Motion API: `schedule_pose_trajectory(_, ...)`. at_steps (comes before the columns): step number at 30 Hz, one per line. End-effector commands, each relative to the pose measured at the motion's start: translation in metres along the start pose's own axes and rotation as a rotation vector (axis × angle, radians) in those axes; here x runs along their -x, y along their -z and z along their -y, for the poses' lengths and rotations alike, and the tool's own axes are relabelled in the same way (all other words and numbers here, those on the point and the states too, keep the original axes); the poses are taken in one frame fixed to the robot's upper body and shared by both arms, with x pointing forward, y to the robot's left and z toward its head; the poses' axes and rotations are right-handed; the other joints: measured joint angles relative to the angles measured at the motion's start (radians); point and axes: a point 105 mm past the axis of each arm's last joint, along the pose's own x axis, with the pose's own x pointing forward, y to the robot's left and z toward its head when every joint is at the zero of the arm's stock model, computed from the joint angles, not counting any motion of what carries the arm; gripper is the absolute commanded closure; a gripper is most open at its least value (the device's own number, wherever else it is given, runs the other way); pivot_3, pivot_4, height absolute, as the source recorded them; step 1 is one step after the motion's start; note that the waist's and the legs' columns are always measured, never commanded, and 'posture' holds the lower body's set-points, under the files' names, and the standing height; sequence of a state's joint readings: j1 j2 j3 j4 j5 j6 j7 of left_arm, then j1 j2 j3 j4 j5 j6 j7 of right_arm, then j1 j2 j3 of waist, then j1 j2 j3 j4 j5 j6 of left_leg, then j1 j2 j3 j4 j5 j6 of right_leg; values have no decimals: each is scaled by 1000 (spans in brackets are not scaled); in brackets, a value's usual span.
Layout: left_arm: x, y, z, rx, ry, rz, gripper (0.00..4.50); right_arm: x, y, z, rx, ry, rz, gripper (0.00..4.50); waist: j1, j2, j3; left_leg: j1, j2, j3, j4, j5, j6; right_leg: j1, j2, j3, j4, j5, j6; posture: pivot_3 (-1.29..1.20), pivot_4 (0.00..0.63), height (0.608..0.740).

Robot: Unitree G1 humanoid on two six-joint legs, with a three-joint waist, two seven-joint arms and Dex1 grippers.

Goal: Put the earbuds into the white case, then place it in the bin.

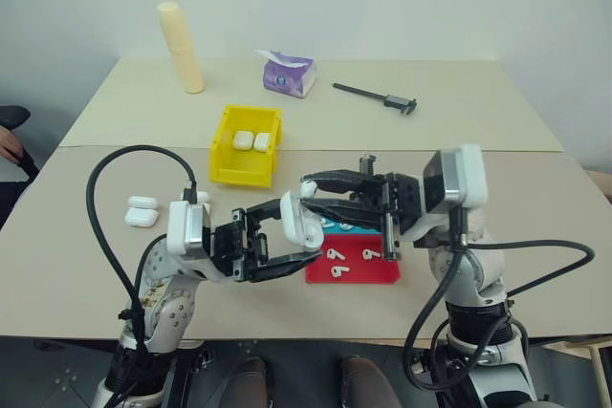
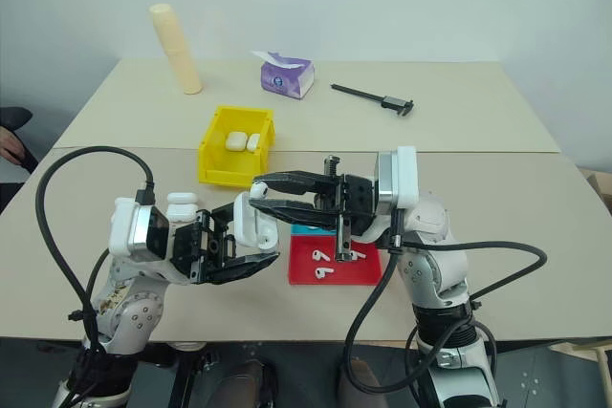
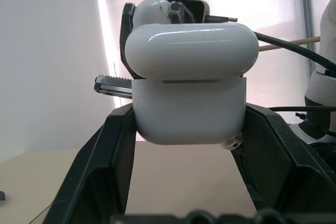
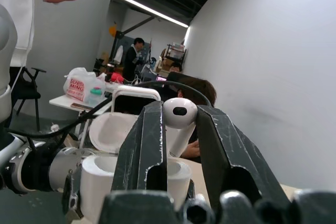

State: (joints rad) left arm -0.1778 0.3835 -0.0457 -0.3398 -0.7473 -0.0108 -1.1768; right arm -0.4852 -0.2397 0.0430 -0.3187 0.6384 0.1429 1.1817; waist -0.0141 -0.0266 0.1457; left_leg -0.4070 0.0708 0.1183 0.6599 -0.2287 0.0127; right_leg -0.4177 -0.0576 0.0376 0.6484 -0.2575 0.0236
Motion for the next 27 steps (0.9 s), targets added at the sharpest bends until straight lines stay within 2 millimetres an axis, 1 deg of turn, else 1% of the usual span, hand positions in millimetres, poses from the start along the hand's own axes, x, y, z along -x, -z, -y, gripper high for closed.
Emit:
schedule_pose_trajectory(1,-5,-7,4,-19,14,17,1754,0,-3,-2,39,-17,3,3857,0,0,0,0,0,0,0,0,0,0,0,0,0,0,0,0,150,740)
schedule_pose_trajectory(10,-6,-7,1,-30,10,22,1754,3,5,-6,42,-27,-28,3857,0,0,0,0,0,0,0,0,0,0,0,0,0,0,0,0,150,740)
schedule_pose_trajectory(16,-7,-7,1,-32,19,28,1754,5,12,-12,70,-72,-69,3857,1,0,0,0,0,0,0,0,0,0,0,0,0,0,0,0,150,740)
schedule_pose_trajectory(18,-7,-7,1,-33,20,29,1754,6,12,-13,74,-86,-77,3143,1,0,0,0,0,0,0,0,0,0,0,0,0,0,0,0,150,740)
schedule_pose_trajectory(19,-7,-7,1,-33,21,29,1754,6,13,-13,84,-84,-83,2911,0,0,0,0,0,0,0,0,0,0,0,0,0,0,0,0,150,740)
schedule_pose_trajectory(20,-7,-7,1,-34,21,30,1754,6,14,-12,90,-83,-88,2565,0,0,0,0,0,0,0,0,0,0,0,0,0,0,0,0,150,740)
schedule_pose_trajectory(21,-7,-7,1,-34,21,29,1754,6,14,-13,95,-90,-94,2310,0,0,0,0,0,0,0,0,0,0,0,0,0,0,0,0,150,740)
schedule_pose_trajectory(27,-7,-5,1,-35,20,26,1754,7,16,-12,96,-107,-115,2310,1,0,0,0,0,0,0,0,0,0,0,0,0,0,0,0,150,740)
